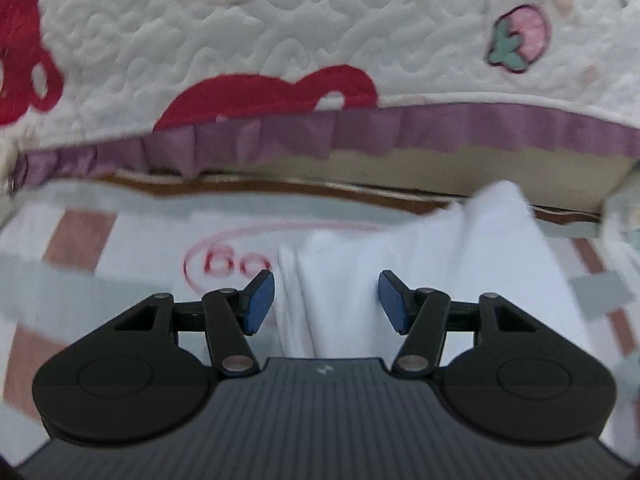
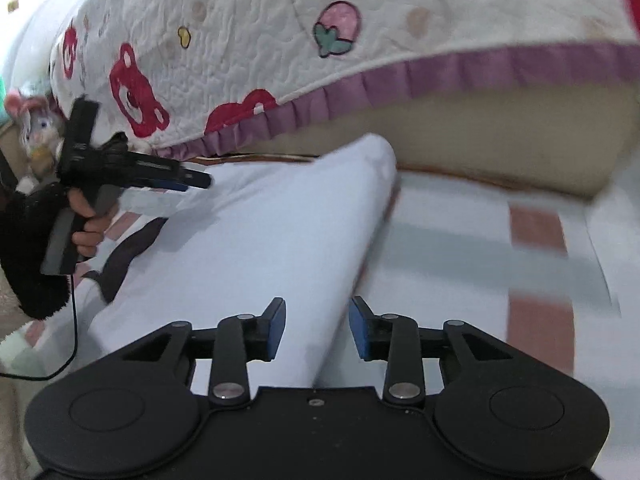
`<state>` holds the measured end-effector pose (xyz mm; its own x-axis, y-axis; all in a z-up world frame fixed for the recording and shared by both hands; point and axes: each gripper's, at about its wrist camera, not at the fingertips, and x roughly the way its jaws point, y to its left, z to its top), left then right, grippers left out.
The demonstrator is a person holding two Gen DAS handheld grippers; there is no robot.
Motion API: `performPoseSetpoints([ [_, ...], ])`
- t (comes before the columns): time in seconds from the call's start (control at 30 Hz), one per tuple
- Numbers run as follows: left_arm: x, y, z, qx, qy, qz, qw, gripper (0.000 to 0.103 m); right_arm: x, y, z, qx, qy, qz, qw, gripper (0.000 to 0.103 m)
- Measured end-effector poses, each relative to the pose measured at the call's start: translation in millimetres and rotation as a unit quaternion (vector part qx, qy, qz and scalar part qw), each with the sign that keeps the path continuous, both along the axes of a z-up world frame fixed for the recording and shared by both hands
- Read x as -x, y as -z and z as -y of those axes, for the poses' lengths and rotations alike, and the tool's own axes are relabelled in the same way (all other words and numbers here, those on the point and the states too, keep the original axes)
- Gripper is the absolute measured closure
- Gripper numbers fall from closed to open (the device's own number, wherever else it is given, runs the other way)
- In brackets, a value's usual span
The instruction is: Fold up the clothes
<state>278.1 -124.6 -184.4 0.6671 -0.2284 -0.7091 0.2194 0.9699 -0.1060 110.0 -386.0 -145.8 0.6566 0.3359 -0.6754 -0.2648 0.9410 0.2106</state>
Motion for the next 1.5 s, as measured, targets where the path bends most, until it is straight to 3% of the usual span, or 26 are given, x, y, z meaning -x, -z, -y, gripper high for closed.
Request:
performPoseSetpoints([
  [0.07,-7.3,9.0,1.6,-0.008,0.013,0.001,0.9999,0.047,-28.8,-3.9,-4.7,0.004,-0.009,-0.002,1.000,0.056],
  [0.23,-14.7,20.1,-7.3,0.038,0.013,-0.007,0.9991,0.050,-82.4,7.9,-3.2,0.009,-0.011,-0.019,1.000,0.051],
  [0.3,-14.1,19.2,-5.6,0.036,0.030,-0.001,0.9989,0.076,-104.3,22.2,2.4,-0.002,0.010,-0.031,0.999,0.051],
  [0.33,-12.9,16.7,-3.4,0.034,0.045,0.004,0.9984,0.084,-114.6,29.2,5.6,-0.013,0.022,-0.038,0.999,0.051],
  [0.4,-10.6,9.5,-3.5,0.037,0.054,0.004,0.9978,0.087,-133.5,41.8,13.1,-0.043,0.054,-0.052,0.996,0.051],
  [0.53,-11.7,-13.1,-35.2,0.155,0.029,-0.010,0.9875,0.088,-155.5,57.9,28.0,-0.127,0.133,-0.083,0.980,0.048],
  [0.57,-11.8,-15.0,-39.6,0.160,0.026,-0.005,0.9868,0.088,-155.9,57.9,26.7,-0.128,0.140,-0.082,0.978,0.048],
  [0.77,-17.5,21.0,-38.7,0.132,-0.014,-0.025,0.9908,0.087,-155.5,65.7,13.9,-0.083,0.123,-0.074,0.986,0.045],
  [0.83,-17.8,19.8,-40.3,0.131,-0.017,-0.025,0.9909,0.085,-154.4,68.0,17.0,-0.073,0.125,-0.070,0.987,0.046],
  [0.93,-25.3,9.0,-55.1,0.145,-0.064,-0.055,0.9858,0.075,-142.6,54.2,26.5,-0.048,0.157,-0.059,0.985,0.046],
  [1.0,-20.3,-4.6,-60.1,0.157,-0.050,-0.042,0.9855,0.075,-127.4,42.4,29.9,-0.041,0.165,-0.038,0.985,0.046],
  [1.07,-14.3,-18.9,-64.5,0.169,-0.030,-0.027,0.9848,0.068,-122.1,41.0,30.4,-0.059,0.139,-0.049,0.987,0.045],
  [1.17,-13.3,-20.8,-57.0,0.235,0.006,-0.049,0.9709,0.061,-126.1,50.2,28.1,-0.115,0.115,-0.072,0.984,0.044],
  [1.23,-13.3,-12.3,-44.1,0.199,0.019,-0.062,0.9779,0.061,-138.4,63.8,24.2,-0.152,0.112,-0.097,0.977,0.042],
  [1.33,-13.1,1.9,-23.8,0.130,0.035,-0.082,0.9875,0.065,-154.3,78.6,18.2,-0.148,0.140,-0.124,0.971,0.039],
  [1.5,-18.1,4.3,-35.9,0.177,0.019,-0.094,0.9795,0.062,-174.0,81.3,16.3,-0.142,0.139,-0.110,0.974,0.039],
])
